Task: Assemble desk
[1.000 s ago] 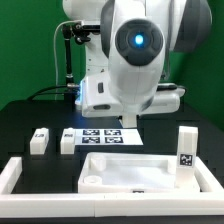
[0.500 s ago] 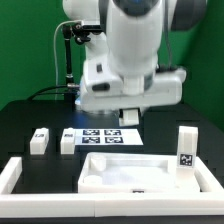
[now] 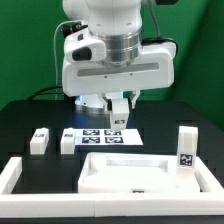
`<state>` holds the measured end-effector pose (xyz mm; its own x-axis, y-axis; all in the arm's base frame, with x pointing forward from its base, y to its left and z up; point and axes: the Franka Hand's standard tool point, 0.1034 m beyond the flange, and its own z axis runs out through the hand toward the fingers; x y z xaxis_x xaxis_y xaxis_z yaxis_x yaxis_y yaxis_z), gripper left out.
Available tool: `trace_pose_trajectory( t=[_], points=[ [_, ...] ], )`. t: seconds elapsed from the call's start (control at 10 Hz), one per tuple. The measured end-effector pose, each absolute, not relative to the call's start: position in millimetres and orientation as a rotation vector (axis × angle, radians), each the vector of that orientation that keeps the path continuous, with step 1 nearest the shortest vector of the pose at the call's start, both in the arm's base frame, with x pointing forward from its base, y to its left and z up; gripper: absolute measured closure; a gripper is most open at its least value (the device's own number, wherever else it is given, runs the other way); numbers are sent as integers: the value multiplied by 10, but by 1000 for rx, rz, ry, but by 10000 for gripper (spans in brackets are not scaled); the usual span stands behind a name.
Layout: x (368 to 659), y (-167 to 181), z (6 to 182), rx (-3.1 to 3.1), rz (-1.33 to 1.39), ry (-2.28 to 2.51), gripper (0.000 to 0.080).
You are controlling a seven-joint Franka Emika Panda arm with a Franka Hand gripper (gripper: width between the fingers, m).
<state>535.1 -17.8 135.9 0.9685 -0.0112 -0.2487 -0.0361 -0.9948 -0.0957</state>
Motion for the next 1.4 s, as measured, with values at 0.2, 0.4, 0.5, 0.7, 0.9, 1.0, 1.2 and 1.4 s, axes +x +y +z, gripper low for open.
trace_pose_trajectory(
  t=[0.2, 0.4, 0.5, 0.7, 0.9, 1.0, 1.2, 1.4],
  points=[
    [5428, -227, 1382, -3058, 154, 51, 509],
    [5728, -332, 1584, -3023, 6, 110, 509],
    [5874, -403, 1682, -3008, -128, 140, 509],
    [5947, -483, 1742, -3007, -316, 181, 509],
    [5966, -562, 1715, -3031, -535, 197, 509],
    [5937, -545, 1685, -3030, -506, 195, 509],
    [5995, -582, 1687, -3036, -551, 201, 509],
    [6079, -643, 1717, -3034, -585, 218, 509]
  ],
)
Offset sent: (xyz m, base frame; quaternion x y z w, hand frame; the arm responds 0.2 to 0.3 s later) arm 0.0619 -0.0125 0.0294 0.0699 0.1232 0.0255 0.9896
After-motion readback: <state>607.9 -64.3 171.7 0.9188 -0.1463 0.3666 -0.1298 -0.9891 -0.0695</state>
